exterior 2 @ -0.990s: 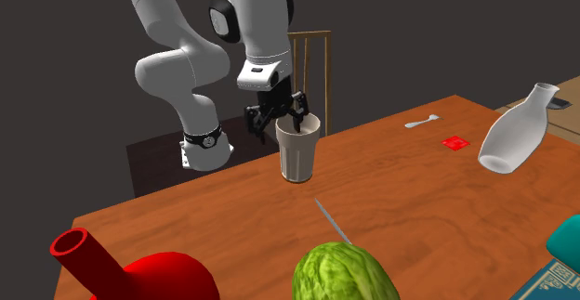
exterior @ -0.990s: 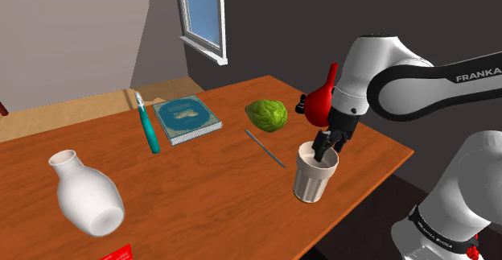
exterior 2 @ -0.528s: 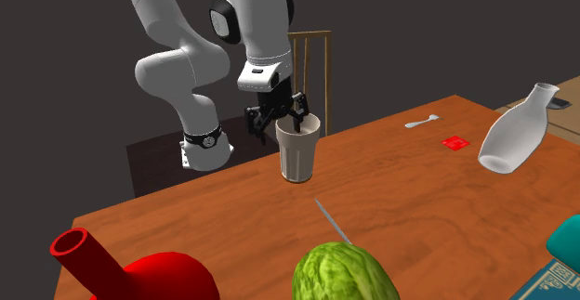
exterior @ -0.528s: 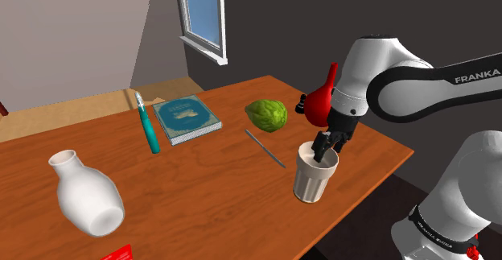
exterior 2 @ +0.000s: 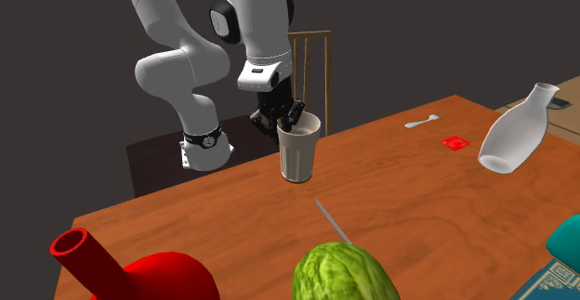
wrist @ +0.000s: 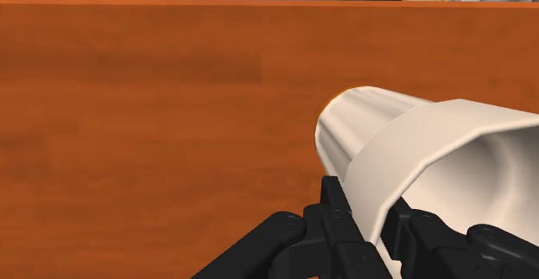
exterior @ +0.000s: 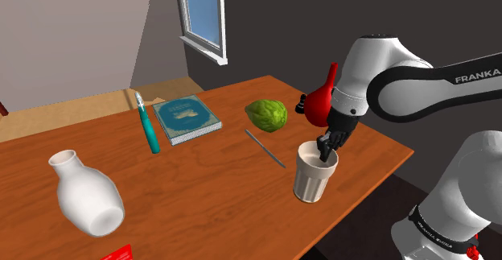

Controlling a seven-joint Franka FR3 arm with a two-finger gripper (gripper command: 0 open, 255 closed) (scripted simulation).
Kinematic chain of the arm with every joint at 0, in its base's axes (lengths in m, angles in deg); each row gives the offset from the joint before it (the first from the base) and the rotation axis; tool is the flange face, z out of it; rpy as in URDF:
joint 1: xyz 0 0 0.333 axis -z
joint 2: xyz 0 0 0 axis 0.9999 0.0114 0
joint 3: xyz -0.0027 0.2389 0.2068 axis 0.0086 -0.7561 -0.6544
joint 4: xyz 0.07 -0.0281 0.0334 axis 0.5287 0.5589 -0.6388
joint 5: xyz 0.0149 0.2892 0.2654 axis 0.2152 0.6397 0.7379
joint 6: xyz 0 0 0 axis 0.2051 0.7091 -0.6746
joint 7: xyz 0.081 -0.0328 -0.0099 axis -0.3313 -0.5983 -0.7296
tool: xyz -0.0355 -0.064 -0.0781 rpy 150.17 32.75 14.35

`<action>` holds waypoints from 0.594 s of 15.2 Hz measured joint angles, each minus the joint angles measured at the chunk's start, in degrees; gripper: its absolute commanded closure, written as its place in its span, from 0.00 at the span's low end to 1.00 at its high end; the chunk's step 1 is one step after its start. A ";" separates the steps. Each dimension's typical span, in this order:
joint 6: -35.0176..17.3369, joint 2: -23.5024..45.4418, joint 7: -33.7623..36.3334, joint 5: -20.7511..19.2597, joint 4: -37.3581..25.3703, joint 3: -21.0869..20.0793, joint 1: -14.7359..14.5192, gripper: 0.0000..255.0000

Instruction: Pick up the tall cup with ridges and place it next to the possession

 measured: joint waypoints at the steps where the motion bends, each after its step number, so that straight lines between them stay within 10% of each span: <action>1: -0.01 0.01 -0.01 -0.01 -0.01 0.00 0.01 1.00; 9: 5.71 -1.69 0.52 -1.15 -3.30 1.19 0.31 1.00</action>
